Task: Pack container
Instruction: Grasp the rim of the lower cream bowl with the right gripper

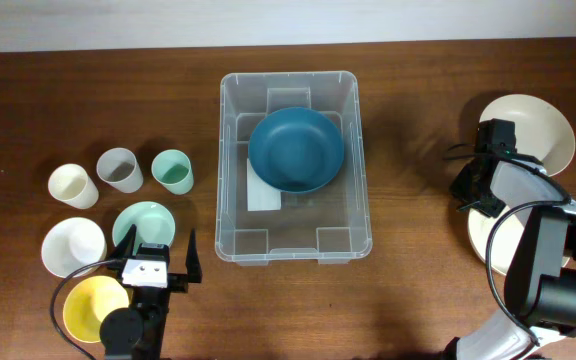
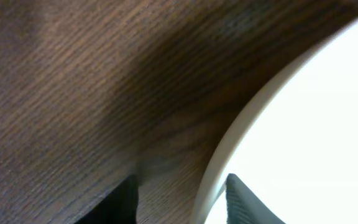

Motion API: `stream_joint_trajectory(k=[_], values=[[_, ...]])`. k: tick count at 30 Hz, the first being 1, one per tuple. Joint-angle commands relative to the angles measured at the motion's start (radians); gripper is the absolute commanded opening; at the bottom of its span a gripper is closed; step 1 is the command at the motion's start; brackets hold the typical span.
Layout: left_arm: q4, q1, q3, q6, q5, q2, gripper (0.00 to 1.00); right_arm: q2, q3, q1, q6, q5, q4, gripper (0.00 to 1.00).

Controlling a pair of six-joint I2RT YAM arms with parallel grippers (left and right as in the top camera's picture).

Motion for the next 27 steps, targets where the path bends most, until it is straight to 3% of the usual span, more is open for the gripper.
stream_joint_trajectory(k=[1,10,18,27], values=[[-0.004,-0.001,-0.004,0.005,0.018,-0.003,1.00,-0.001,-0.017,-0.002,0.000,0.021,0.000,0.34],[-0.004,-0.001,-0.004,0.005,0.018,-0.003,1.00,-0.001,-0.017,-0.002,0.000,0.021,0.000,0.04],[-0.004,-0.001,-0.004,0.005,0.018,-0.003,1.00,-0.025,-0.003,-0.001,0.000,0.020,-0.040,0.04],[-0.004,-0.001,-0.004,0.005,0.018,-0.003,1.00,-0.273,0.099,0.001,-0.029,-0.023,-0.240,0.04]])
